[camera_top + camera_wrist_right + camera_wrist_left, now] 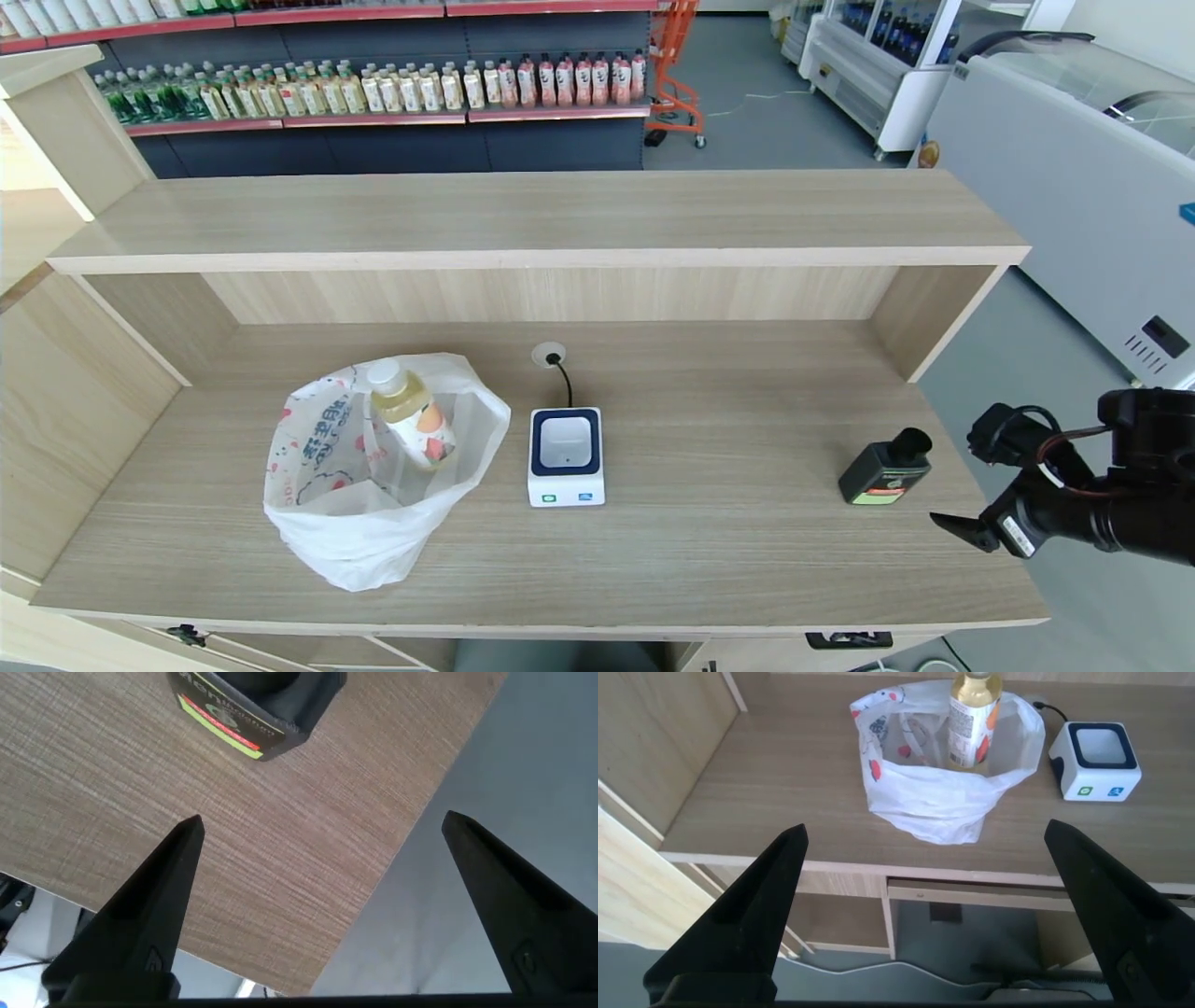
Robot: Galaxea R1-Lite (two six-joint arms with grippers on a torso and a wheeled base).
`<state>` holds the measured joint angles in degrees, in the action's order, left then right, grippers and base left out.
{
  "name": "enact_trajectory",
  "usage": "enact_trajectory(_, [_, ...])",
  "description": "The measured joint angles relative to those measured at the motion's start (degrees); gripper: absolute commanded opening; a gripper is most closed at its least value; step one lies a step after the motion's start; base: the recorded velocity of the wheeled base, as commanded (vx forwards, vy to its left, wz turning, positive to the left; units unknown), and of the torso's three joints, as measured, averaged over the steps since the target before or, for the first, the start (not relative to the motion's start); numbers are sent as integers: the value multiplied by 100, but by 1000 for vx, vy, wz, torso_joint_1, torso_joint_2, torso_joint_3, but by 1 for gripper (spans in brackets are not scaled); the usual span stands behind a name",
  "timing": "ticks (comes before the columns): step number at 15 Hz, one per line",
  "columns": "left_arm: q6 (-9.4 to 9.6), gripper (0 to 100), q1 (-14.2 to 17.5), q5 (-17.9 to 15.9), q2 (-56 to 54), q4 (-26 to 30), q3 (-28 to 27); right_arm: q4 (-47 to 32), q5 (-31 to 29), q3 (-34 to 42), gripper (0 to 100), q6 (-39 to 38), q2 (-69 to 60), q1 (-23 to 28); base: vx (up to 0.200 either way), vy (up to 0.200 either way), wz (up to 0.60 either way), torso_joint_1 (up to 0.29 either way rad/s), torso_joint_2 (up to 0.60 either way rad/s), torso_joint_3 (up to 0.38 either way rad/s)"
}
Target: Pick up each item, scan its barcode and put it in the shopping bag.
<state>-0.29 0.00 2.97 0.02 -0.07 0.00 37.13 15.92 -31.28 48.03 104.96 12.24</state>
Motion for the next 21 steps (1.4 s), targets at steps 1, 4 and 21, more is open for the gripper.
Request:
enact_trajectory(1, [0, 100, 0, 0, 0, 0, 0, 4, 59, -66, 100, 5, 72, -43, 0, 0, 0, 0, 0, 0])
enact_trajectory(4, [-2, 100, 0, -2, 0, 0, 0, 1, 338, -315, 100, 11, 315, -199, 0, 0, 0, 0, 0, 0])
enact_trajectory(21, [-2, 100, 0, 0, 0, 0, 0, -11, 441, -1384, 0, -2, 1298, -1003, 0, 0, 0, 0, 0, 0])
